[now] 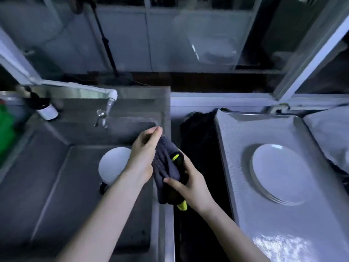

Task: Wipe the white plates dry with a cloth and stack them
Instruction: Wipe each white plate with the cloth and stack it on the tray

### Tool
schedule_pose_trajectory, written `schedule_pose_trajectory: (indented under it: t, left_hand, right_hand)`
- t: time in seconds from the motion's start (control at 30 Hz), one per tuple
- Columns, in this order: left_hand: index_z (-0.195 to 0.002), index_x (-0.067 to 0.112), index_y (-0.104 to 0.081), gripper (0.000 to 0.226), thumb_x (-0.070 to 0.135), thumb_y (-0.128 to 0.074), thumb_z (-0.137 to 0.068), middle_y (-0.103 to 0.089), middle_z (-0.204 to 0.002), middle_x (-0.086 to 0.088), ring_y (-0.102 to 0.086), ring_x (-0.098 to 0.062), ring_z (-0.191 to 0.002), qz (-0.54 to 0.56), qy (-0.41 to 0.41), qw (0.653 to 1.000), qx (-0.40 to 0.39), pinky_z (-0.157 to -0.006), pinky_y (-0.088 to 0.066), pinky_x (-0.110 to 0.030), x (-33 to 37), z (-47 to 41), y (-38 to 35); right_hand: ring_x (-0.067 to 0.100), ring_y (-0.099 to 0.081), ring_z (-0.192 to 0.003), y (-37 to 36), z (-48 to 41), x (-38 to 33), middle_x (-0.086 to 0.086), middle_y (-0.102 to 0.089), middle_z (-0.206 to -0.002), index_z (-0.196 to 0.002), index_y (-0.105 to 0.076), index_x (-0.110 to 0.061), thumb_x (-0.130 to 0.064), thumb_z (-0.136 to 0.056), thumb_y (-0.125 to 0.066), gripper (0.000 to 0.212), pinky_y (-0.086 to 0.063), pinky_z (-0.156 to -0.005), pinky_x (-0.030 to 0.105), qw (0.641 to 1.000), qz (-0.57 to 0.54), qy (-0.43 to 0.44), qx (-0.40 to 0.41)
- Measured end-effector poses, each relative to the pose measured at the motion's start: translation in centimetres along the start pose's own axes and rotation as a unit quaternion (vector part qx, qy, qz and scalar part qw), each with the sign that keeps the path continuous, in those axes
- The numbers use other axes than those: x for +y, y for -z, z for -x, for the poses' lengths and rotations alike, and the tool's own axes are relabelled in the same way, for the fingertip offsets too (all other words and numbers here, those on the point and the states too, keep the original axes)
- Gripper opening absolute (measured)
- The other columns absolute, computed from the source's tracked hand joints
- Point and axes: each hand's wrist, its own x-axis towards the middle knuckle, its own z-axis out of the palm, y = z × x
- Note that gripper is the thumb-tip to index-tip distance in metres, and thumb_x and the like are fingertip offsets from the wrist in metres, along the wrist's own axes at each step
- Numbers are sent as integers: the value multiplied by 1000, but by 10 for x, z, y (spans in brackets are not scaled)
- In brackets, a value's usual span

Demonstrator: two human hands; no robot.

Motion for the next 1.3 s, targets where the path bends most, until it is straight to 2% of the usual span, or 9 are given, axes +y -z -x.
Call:
schedule_pose_trajectory:
  t: [0.07, 0.23, 0.33, 0.5, 0.6, 0.73, 0.97, 1.13, 1.3]
  left_hand:
    - [-105, 23, -67, 20, 26, -74, -87, -74, -101, 0, -69, -14, -102, 23, -22, 999, -9, -86, -53, -27, 13, -8, 40]
    - [-127, 31, -53, 59, 15, -75, -74, -73, -111, 9, -68, -8, -105, -60, -20, 991, -115, -75, -53, -18, 23, -20, 151]
    - [-122, 30, -56, 53, 7, -76, -79, -74, -112, 1, -70, -14, -102, -65, 57, 992, -91, -76, -56, -22, 12, -30, 207]
    - [-107, 30, -62, 34, 4, -68, -85, -77, -94, 2, -73, -13, -86, -58, 133, 989, 4, -72, -54, -25, -3, -77, 287]
    - [-116, 27, -57, 43, 4, -70, -82, -71, -109, -3, -67, -18, -95, -101, 149, 983, 34, -80, -50, -30, -16, -117, 329]
    - [-124, 30, -53, 56, 9, -71, -77, -70, -108, 3, -69, -11, -88, -164, 167, 972, 27, -71, -52, -23, -34, -170, 373]
    - [-100, 41, -67, 48, 6, -57, -68, -71, -89, 6, -69, -8, -79, -176, 215, 959, -58, -63, -53, -21, -82, -249, 402]
    - [-115, 28, -62, 54, 10, -61, -64, -69, -105, -7, -66, -23, -93, -155, 245, 956, -49, -79, -49, -39, -110, -277, 408]
    - [-110, 35, -64, 51, 13, -62, -65, -72, -101, 1, -69, -17, -92, -125, 253, 959, -12, -72, -52, -31, -113, -285, 412]
  right_hand:
    - [4, -54, -129, -35, -15, -8, -9, -60, -138, -142, -50, -18, -10, -84, -77, 64, -44, -109, 32, 1000, -19, 0, 9]
    - [10, -65, -115, -121, -51, -27, -5, -71, -121, -132, -59, -20, -12, -90, -72, 45, -51, -95, 27, 992, -109, -56, -32]
    - [18, -67, -111, -172, -67, -26, 0, -73, -117, -127, -62, -20, -13, -91, -72, 38, -54, -96, 38, 985, -95, -111, -92]
    - [13, -67, -93, -225, -106, -8, 2, -68, -113, -128, -64, -27, -20, -90, -73, 39, -54, -74, 27, 951, -38, -217, -217]
    - [10, -66, -73, -237, -134, 20, -2, -65, -98, -124, -66, -27, -28, -94, -67, 30, -58, -70, 42, 944, 1, -307, -120]
    - [24, -64, -73, -243, -169, 81, 3, -64, -80, -122, -69, -17, -22, -95, -62, 28, -60, -72, 44, 910, 60, -411, -4]
    - [28, -64, -95, -273, -207, 187, 6, -65, -111, -134, -56, -17, -25, -89, -69, 47, -57, -84, 46, 868, 128, -479, 30]
    - [31, -64, -99, -293, -218, 231, 8, -62, -113, -138, -49, -18, -24, -88, -71, 55, -56, -89, 49, 829, 105, -542, 88]
    - [26, -62, -64, -300, -223, 247, 11, -63, -99, -124, -51, -9, -21, -83, -76, 49, -60, -77, 54, 800, 91, -573, 154]
